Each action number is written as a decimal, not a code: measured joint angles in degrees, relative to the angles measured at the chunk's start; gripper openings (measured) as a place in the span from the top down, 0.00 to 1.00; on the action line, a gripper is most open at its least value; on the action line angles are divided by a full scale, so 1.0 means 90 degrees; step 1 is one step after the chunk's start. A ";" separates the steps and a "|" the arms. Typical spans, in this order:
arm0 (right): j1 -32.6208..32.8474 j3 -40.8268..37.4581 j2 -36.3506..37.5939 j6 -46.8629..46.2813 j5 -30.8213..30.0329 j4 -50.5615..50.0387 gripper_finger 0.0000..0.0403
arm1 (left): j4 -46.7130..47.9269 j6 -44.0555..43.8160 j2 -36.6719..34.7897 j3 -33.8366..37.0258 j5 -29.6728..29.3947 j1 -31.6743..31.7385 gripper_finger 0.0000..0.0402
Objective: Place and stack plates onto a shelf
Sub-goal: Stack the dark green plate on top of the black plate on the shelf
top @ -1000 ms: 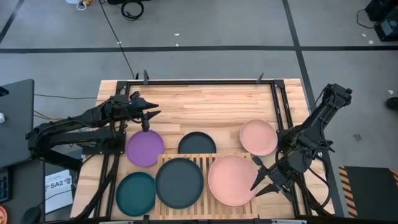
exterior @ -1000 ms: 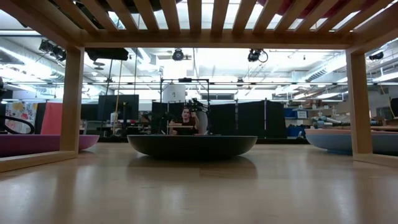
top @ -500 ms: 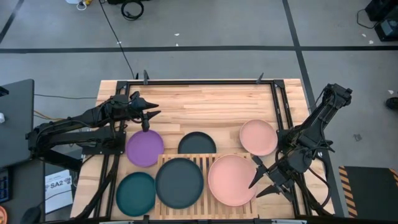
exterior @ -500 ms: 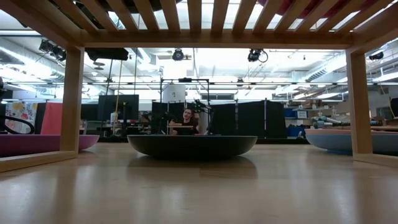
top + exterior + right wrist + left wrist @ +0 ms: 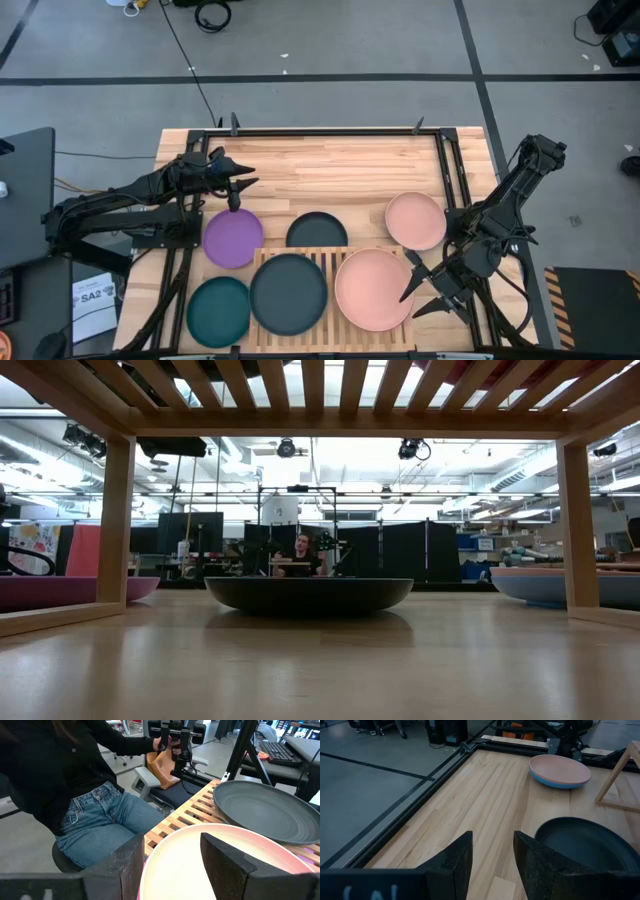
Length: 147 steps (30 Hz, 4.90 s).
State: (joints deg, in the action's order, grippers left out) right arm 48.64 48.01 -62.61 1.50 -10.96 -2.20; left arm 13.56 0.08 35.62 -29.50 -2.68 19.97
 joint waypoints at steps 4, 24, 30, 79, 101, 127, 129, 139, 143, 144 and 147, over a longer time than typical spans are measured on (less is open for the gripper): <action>-0.0002 0.0000 0.0000 0.0007 -0.0002 0.0000 0.51 | 0.0002 0.0000 0.0000 0.0000 -0.0001 -0.0068 0.63; -0.0640 0.0000 0.0206 0.0805 -0.0012 0.0038 0.51 | 0.0095 -0.1552 0.0000 0.0000 0.0205 -0.0219 0.63; -0.0742 0.0000 0.0444 0.0791 -0.0009 0.0035 0.51 | 0.0820 -0.2320 0.0000 0.0000 0.1297 -0.0371 0.63; -0.1171 0.0000 0.0580 0.0803 0.0020 -0.0197 0.51 | 0.3633 -0.9128 0.2169 -0.0003 0.1613 -0.6868 0.63; -0.1171 0.0000 0.0580 0.0803 0.0022 -0.0202 0.51 | 0.2635 -0.9438 0.3701 -0.0005 0.1544 -0.7391 0.63; -0.1171 0.0002 0.0580 0.0808 0.0020 -0.0199 0.51 | 0.2521 -0.9352 0.3856 -0.0012 0.1888 -0.7388 0.95; -0.1171 0.0000 0.0580 0.0808 0.0021 -0.0199 0.51 | 0.2530 -0.9355 0.3773 -0.0012 0.1920 -0.7388 0.95; -0.1171 0.0000 0.0580 0.0808 0.0020 -0.0199 0.51 | 0.2608 -0.9384 0.2952 -0.0262 0.1949 -0.7388 0.95; -0.1171 0.0000 0.0580 0.0808 0.0020 -0.0199 0.51 | 0.2727 -0.9389 0.2646 -0.0471 0.2103 -0.7388 0.95; -0.1171 0.0000 0.0580 0.0808 0.0020 -0.0198 0.51 | 0.2780 -0.9389 0.2584 -0.0522 0.2170 -0.7390 0.95; -0.1171 0.0001 0.0580 0.0808 0.0020 -0.0198 0.51 | 0.2889 -0.9391 0.2396 -0.0625 0.2371 -0.7388 0.95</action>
State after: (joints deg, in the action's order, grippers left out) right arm 38.11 48.02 -57.39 8.78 -10.79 -3.97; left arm 39.56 -84.44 57.18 -35.12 18.66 -46.52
